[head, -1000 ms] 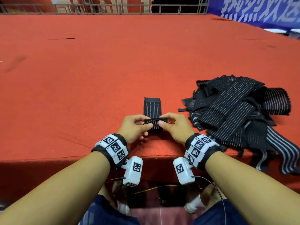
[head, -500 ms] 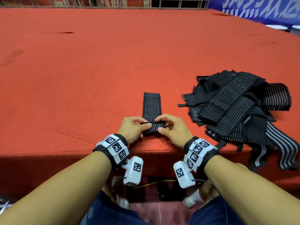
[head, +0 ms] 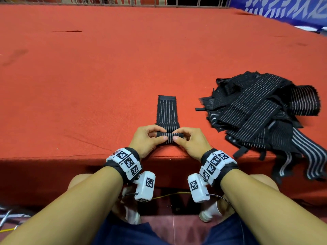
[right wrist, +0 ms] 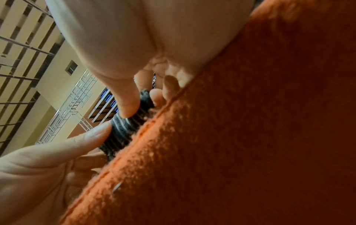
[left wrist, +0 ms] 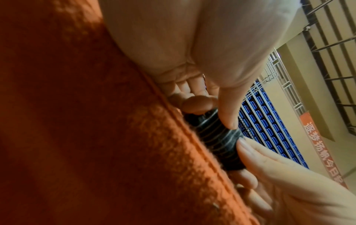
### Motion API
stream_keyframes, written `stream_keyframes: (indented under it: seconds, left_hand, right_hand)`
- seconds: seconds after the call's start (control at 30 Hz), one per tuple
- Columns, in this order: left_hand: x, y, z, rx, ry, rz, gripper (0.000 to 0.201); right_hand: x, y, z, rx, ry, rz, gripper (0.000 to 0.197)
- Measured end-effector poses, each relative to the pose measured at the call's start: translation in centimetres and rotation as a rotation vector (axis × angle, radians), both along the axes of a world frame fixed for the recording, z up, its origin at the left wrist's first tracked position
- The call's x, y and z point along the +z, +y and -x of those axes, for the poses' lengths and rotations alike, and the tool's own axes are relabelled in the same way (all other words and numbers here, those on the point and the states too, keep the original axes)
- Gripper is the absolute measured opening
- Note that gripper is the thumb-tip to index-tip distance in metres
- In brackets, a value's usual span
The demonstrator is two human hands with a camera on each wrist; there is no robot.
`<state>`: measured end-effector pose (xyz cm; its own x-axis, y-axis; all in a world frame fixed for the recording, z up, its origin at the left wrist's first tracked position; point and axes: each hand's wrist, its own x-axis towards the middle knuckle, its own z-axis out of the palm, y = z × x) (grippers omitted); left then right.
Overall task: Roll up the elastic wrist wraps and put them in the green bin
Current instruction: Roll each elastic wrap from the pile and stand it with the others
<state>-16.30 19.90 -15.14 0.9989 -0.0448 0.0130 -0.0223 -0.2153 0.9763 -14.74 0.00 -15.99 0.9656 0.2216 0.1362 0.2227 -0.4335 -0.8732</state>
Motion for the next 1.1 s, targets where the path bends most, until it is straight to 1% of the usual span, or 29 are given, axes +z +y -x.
stream_keyframes:
  seconds: [0.17, 0.27, 0.4, 0.53, 0.6, 0.73, 0.87, 0.97, 1.03, 1.1]
  left_hand:
    - [-0.61, -0.01, -0.04, 0.007, -0.093, -0.061, 0.013]
    - [-0.71, 0.06, -0.01, 0.012, -0.104, -0.070, 0.012]
    - [-0.81, 0.12, 0.10, 0.040, -0.115, -0.103, 0.017]
    - [-0.50, -0.13, 0.17, -0.002, -0.118, -0.066, 0.011]
    - [-0.50, -0.14, 0.20, -0.016, -0.132, -0.048, 0.011]
    - [-0.39, -0.27, 0.47, -0.008, -0.103, -0.010, 0.007]
    - [-0.14, -0.38, 0.29, 0.009, -0.046, 0.025, 0.010]
    - [-0.21, -0.38, 0.18, 0.032, -0.036, 0.021, 0.008]
    - [-0.18, -0.41, 0.26, 0.011, -0.045, 0.018, 0.004]
    - [-0.32, -0.20, 0.27, -0.030, -0.045, 0.021, 0.013]
  right_hand:
    - [0.05, -0.13, -0.01, 0.025, -0.044, -0.032, 0.006]
    - [-0.16, -0.05, -0.03, 0.027, -0.043, -0.073, 0.005]
    - [-0.07, 0.00, -0.11, 0.037, -0.030, -0.155, 0.011]
    - [-0.08, -0.09, -0.02, 0.026, -0.007, -0.214, 0.014]
    - [-0.28, -0.07, -0.23, 0.017, -0.010, -0.219, 0.016]
    - [-0.34, -0.28, 0.01, 0.066, -0.011, -0.242, 0.016]
    - [-0.10, -0.62, 0.38, 0.141, 0.026, -0.187, 0.023]
    - [-0.45, -0.50, 0.07, 0.081, 0.054, -0.146, 0.019]
    - [-0.58, -0.49, 0.01, 0.042, 0.070, -0.133, 0.014]
    - [-0.49, -0.57, -0.05, 0.027, 0.062, -0.119, 0.008]
